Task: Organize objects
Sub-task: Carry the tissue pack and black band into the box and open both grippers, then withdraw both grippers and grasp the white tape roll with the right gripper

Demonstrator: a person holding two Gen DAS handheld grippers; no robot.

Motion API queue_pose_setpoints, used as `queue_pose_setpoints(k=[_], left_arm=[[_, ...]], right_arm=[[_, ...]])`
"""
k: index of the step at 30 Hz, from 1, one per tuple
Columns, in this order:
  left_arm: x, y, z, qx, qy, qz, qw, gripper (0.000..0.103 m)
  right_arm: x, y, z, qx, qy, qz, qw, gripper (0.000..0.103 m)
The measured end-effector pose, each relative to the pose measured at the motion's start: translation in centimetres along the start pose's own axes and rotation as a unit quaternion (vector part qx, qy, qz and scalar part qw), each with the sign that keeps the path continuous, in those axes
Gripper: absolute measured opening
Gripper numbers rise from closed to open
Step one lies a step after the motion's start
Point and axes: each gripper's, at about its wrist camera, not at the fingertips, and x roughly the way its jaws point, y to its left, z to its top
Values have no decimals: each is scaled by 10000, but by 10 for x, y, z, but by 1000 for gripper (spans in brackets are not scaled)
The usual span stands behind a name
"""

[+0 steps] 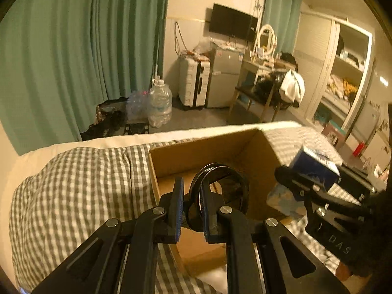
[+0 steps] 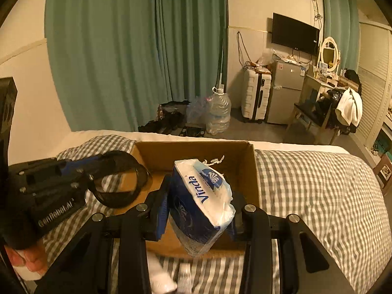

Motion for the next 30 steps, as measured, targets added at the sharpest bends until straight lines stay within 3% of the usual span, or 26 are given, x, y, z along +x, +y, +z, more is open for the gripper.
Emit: queue_pose_setpoints(k=[7, 15, 20, 22, 24, 30], left_arm=[[67, -1, -5, 212, 413, -46, 9989, 13], [86, -17, -13, 510, 555, -302, 9967, 16], [67, -20, -13, 443, 575, -325, 9968, 40], [51, -20, -11, 339, 501, -320, 9977, 61], [34, -20, -9, 245, 426, -277, 9984, 73], [-23, -24, -9, 184, 112, 27, 9998, 91]], right_arm=[[67, -18, 3, -272, 466, -178, 9984, 37], [93, -37, -11, -120, 631, -65, 9979, 44], [66, -48, -11, 79, 396, -16, 9992, 64], [45, -52, -9, 201, 248, -77, 9995, 67], [25, -56, -8, 267, 203, -120, 9994, 71], [-28, -55, -5, 281, 155, -256, 9992, 76]])
